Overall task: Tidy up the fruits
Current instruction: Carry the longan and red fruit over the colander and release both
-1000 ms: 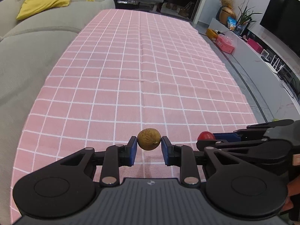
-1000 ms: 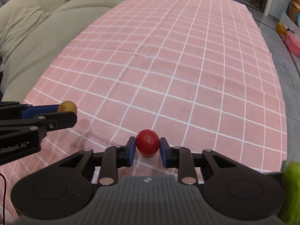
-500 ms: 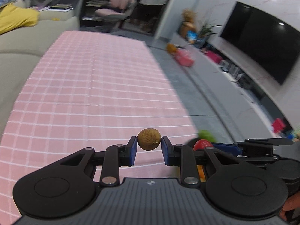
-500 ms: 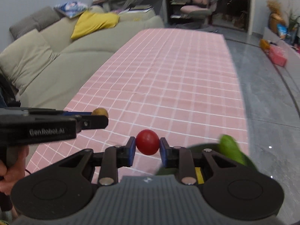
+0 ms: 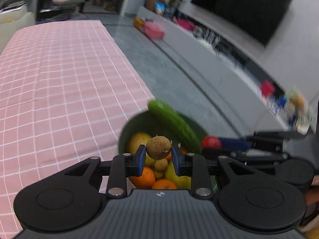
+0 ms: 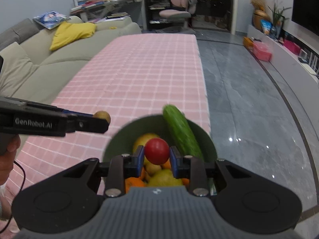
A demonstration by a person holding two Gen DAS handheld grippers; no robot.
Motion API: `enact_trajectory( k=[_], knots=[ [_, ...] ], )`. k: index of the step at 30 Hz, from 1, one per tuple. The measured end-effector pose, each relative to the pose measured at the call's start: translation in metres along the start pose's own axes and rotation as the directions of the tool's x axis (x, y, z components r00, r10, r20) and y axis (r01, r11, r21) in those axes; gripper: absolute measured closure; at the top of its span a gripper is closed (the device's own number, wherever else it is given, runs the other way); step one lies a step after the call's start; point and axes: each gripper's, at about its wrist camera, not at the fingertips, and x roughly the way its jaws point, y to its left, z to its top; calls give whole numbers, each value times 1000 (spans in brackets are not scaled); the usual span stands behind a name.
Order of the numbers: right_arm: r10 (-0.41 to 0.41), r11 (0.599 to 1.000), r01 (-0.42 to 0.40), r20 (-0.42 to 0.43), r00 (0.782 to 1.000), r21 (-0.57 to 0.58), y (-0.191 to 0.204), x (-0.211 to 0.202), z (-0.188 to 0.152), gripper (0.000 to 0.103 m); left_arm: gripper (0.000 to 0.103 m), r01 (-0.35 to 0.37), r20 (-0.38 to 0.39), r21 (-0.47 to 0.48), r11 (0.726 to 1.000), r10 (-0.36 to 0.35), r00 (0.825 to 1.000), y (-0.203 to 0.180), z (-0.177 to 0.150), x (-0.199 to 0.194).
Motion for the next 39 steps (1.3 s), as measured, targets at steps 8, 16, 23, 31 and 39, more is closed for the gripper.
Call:
enact_trajectory(
  k=[8, 16, 23, 31, 39],
  knots=[
    [-10, 1000, 11, -43, 999, 8, -14, 22, -15, 80, 72, 8, -117, 23, 1000, -5, 993, -5, -14, 44],
    [-6, 999, 7, -46, 999, 34, -24, 42, -15, 80, 72, -20, -185, 96, 995, 37, 982, -11, -18, 68],
    [10, 999, -7, -60, 998, 49, -26, 51, -14, 80, 72, -36, -246, 105, 994, 61, 967, -11, -19, 83],
    [27, 999, -24, -65, 998, 42, -25, 59, -13, 80, 61, -28, -234, 90, 996, 48, 971, -7, -15, 75],
    [37, 998, -34, -60, 998, 52, -25, 66, -10, 79, 55, -63, -129, 51, 997, 69, 989, 13, 1, 42]
  ],
)
